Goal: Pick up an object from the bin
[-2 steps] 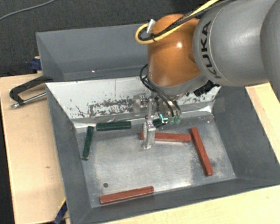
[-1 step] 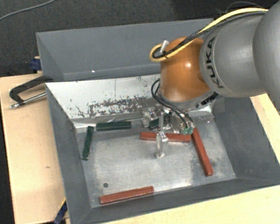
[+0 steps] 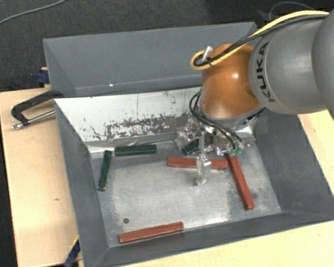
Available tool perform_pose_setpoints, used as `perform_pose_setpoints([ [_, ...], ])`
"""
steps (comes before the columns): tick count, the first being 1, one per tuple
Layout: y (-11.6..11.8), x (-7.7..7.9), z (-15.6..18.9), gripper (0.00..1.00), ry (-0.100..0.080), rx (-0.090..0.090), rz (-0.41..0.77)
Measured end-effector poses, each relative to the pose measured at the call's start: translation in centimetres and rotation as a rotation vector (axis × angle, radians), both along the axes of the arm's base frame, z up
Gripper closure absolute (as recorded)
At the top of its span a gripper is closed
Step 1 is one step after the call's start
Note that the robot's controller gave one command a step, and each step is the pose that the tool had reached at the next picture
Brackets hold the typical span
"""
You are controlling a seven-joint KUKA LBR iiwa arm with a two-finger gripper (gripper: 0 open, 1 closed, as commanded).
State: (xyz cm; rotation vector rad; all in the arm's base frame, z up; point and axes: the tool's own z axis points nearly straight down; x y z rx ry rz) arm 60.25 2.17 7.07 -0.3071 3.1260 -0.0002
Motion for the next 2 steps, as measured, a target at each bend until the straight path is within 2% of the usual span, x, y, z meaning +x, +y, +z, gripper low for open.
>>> perform_pose_setpoints([
  [1,0.1,0.0,0.0,1.0,0.0,0.002,0.0],
  [2,2.0,-5.9,15.2,1.0,-0.012,0.001,0.205],
])
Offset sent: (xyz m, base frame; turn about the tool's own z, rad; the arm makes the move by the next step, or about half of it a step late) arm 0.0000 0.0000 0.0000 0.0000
